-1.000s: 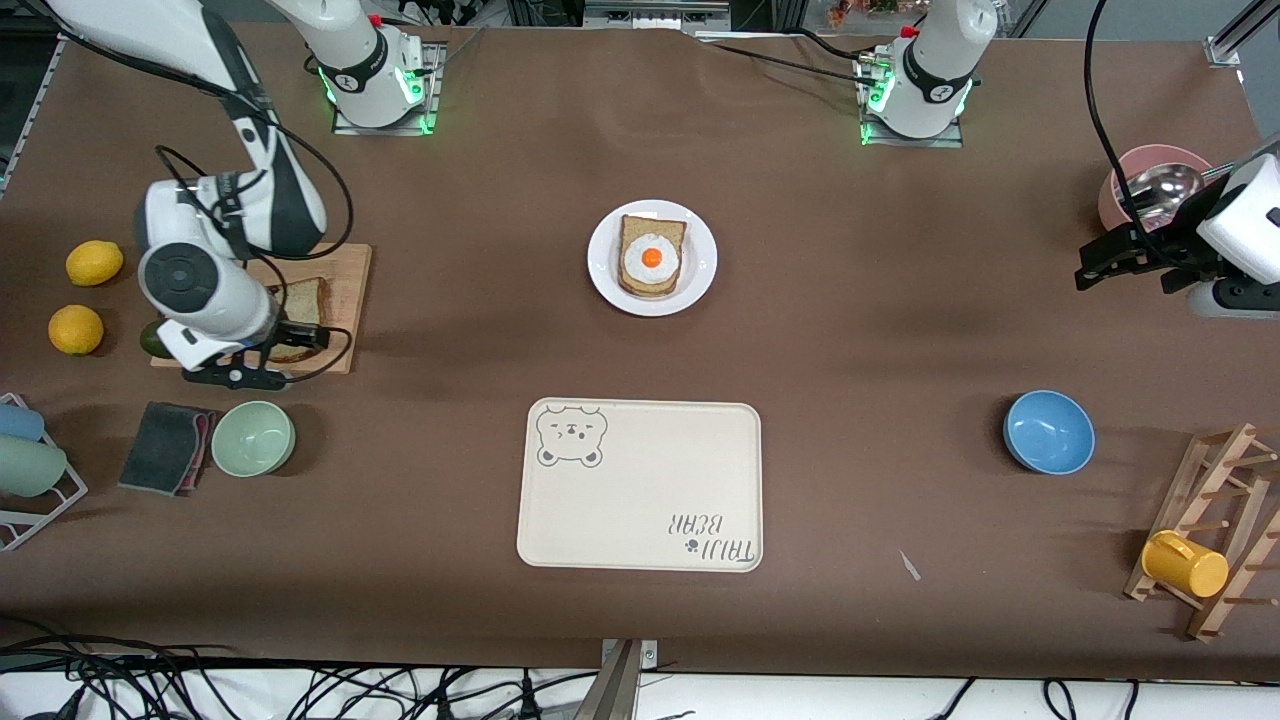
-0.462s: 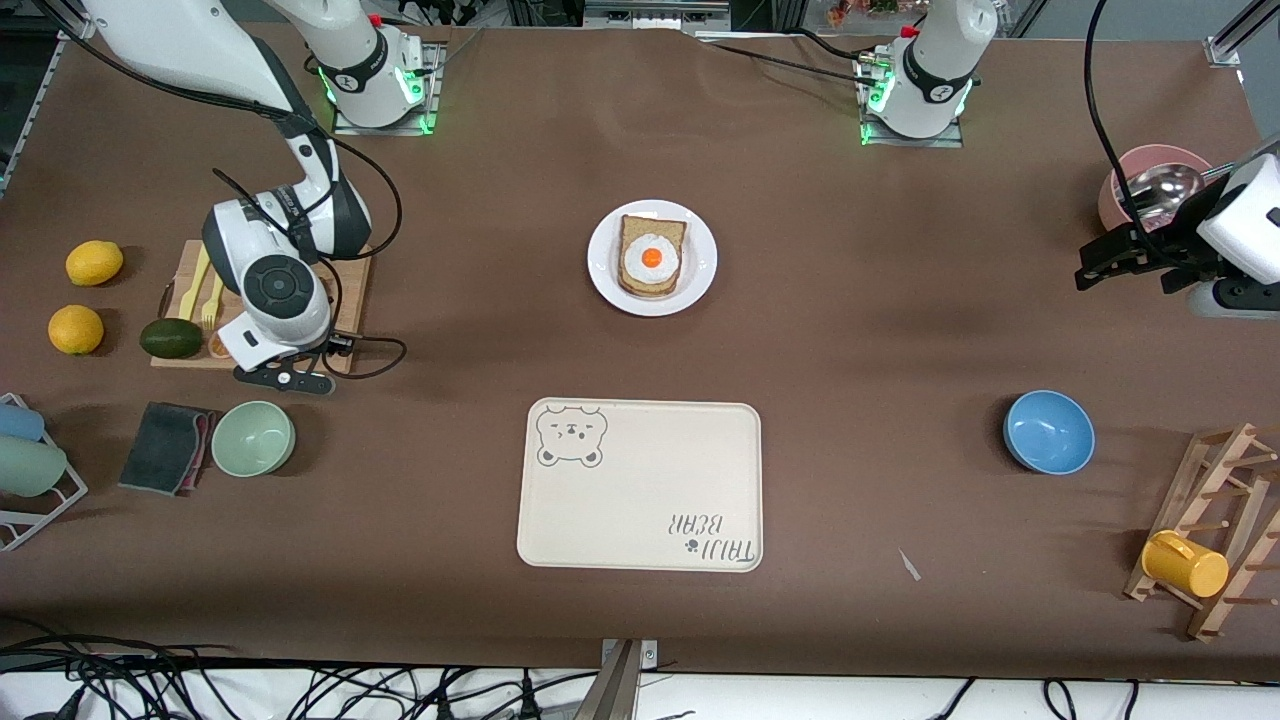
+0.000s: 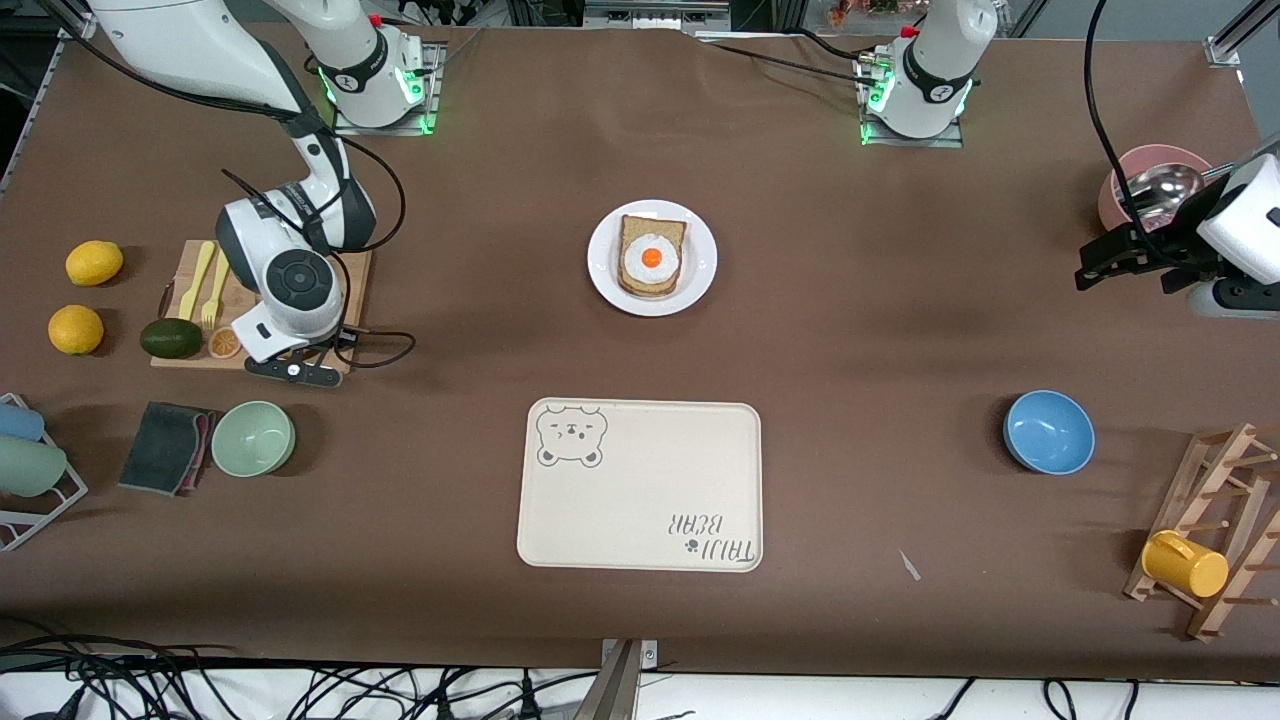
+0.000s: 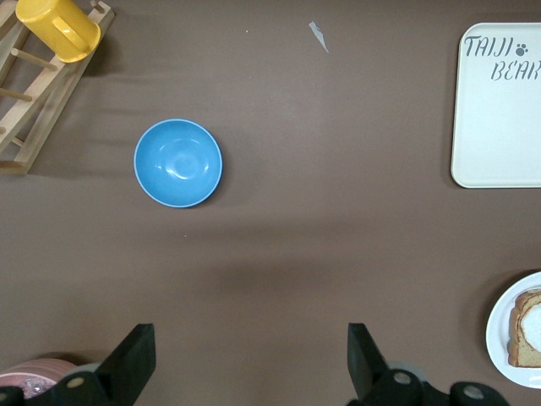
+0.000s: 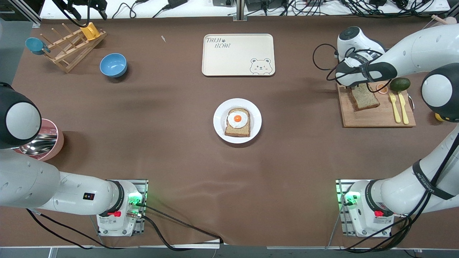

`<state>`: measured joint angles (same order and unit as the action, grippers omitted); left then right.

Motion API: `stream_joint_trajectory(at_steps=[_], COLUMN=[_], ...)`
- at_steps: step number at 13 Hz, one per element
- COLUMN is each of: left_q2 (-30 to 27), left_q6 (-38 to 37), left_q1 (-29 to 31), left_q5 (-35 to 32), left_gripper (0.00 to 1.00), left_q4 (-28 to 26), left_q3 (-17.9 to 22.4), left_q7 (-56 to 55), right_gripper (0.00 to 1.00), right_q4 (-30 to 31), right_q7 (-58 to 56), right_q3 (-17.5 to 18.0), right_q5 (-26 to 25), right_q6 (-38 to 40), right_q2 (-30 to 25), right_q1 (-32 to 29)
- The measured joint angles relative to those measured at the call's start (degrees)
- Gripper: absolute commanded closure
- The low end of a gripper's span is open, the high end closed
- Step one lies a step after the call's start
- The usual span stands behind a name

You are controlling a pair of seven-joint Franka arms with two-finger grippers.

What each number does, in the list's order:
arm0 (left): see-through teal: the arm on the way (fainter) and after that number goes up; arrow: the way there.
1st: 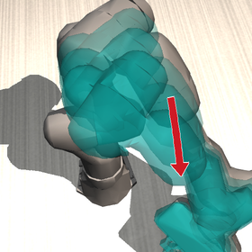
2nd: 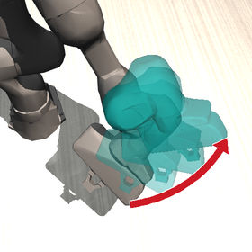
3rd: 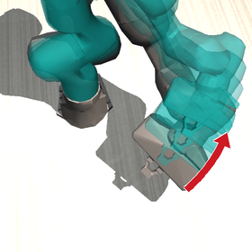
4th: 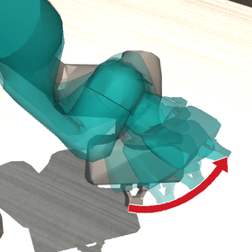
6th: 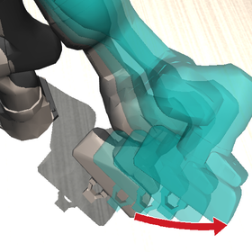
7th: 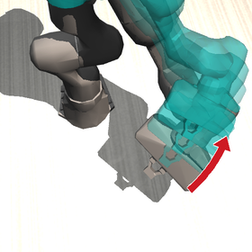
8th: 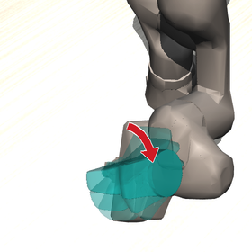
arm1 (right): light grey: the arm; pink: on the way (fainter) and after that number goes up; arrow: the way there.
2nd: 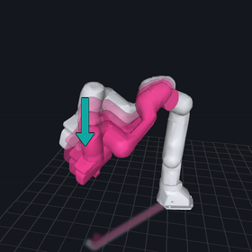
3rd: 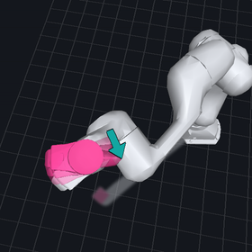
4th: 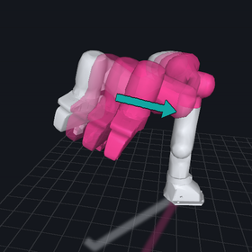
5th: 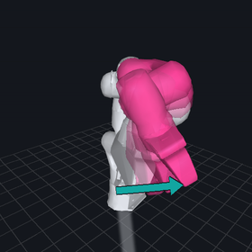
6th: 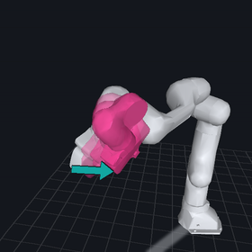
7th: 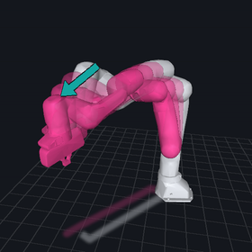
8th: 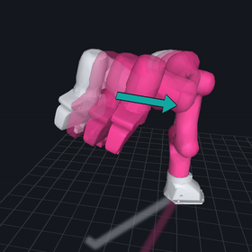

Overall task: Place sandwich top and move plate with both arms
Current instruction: 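Close the right gripper on the bread slice edge and lift it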

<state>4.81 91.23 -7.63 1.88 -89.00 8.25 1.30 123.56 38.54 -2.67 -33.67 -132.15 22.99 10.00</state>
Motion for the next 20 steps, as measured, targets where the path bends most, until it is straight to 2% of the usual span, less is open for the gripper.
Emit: stream_joint_trajectory(at_steps=[1, 2, 5, 16, 20], left_q2=[0.00, 0.00, 0.00, 0.00, 0.13], left_q6=[0.00, 0.00, 0.00, 0.00, 0.00], left_q1=[0.00, 0.00, 0.00, 0.00, 0.00], left_q5=[0.00, 0.00, 0.00, 0.00, 0.00], left_gripper=[0.00, 0.00, 0.00, 0.00, 0.00], left_q4=[0.00, 0.00, 0.00, 0.00, 0.00], left_q3=[0.00, 0.00, 0.00, 0.00, 0.00], left_q7=[0.00, 0.00, 0.00, 0.00, 0.00], right_gripper=[0.60, 0.73, 1.00, 1.00, 1.00], right_q4=[0.05, 0.05, 0.05, -0.10, -3.76], right_q7=[0.01, 0.06, 0.67, 2.09, 0.02], right_q3=[-0.02, -0.05, -0.08, -0.08, 0.23], right_q5=[-0.02, -0.03, -0.07, -0.56, -0.54], right_q6=[-0.02, -0.07, -0.25, -0.34, 3.55], right_q2=[0.24, 0.41, 0.50, 0.70, 0.70], right_q1=[0.00, 0.00, 0.00, 0.23, 0.39])
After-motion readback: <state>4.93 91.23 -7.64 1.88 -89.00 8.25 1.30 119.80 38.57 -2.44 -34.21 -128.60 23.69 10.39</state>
